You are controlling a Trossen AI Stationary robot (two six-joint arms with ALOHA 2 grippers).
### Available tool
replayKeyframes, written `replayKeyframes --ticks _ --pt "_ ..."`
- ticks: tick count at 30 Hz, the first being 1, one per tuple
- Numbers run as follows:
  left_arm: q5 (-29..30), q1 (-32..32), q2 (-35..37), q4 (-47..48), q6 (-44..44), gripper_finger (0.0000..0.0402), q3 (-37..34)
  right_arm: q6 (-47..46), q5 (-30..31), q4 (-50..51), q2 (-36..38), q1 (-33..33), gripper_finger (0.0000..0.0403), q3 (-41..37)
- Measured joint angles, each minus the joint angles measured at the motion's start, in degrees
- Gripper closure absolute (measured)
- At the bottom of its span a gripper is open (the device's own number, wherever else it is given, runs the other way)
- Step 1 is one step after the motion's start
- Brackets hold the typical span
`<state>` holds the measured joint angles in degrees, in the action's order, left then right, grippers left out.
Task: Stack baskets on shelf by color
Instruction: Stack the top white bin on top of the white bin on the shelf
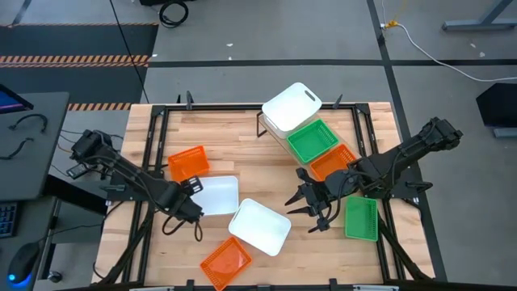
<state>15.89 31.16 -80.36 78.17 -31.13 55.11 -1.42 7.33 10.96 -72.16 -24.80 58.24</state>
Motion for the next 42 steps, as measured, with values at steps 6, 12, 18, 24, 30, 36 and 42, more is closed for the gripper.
replayKeyframes --ticks 6,12,18,24,30,36,42 --pt "0.01 -0.19 0.05 -4.27 -1.91 0.018 -3.02 0.08 0.09 0.49 0.0 0.02 0.029 0.0" --pt "1.71 -0.15 0.07 -10.97 -5.32 0.0178 -6.23 -0.07 0.09 0.77 0.0 0.02 0.029 0.0" --pt "1.25 -0.17 0.07 -14.86 -7.0 0.0203 -8.34 -0.07 0.07 0.84 0.0 0.01 0.029 0.0" --pt "0.8 -0.15 0.07 -18.43 -1.42 0.0298 -8.76 -0.07 0.07 1.24 0.0 0.02 0.029 0.0" --pt "0.48 -0.15 0.07 -23.59 6.74 0.0391 -7.04 -0.07 0.07 1.92 0.0 0.02 0.029 0.0" --pt "2.25 -0.16 0.04 -23.49 6.59 0.0397 -2.13 -0.12 0.06 1.88 0.0 0.02 0.029 0.02" --pt "8.32 -0.39 0.04 -22.75 8.07 0.0398 5.14 -0.49 0.04 1.88 0.0 0.02 0.029 0.02"
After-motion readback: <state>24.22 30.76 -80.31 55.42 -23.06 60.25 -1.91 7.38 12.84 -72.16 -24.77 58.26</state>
